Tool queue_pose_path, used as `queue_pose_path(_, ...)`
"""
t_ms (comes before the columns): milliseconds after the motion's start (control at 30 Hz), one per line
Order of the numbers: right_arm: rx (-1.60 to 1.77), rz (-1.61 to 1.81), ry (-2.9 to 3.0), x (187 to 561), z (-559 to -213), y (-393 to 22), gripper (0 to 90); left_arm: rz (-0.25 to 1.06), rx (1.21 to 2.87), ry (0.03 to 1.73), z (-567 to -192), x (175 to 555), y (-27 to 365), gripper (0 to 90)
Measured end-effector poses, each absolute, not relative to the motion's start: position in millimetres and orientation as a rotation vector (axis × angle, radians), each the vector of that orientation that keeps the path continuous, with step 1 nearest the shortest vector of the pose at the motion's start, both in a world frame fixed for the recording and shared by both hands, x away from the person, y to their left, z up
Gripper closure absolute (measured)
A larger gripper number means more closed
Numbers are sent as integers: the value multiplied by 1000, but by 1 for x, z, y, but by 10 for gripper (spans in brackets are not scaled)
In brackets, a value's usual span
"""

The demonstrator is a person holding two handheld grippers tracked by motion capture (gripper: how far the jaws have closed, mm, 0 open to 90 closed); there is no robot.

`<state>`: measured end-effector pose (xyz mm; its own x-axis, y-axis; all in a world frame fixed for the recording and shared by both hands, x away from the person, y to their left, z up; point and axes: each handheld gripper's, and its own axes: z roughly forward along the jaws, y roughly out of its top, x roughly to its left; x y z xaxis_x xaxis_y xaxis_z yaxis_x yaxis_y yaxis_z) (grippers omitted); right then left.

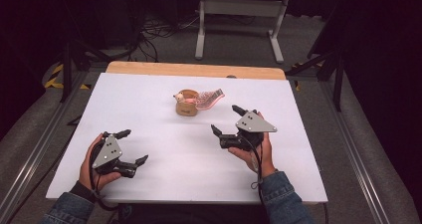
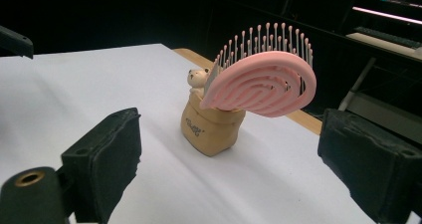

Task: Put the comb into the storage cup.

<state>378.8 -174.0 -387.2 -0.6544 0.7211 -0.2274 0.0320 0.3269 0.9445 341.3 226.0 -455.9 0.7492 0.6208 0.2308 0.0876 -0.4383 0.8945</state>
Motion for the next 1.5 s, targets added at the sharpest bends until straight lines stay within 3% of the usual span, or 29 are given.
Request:
queue_pose_path(433, 660, 1358, 1932, 372, -387, -175, 69, 674, 1959, 537, -456, 341, 225, 46)
queue_pose_path(1500, 585, 1275, 1934, 352, -398, -184, 95, 676, 1970, 531, -456, 341, 224, 46)
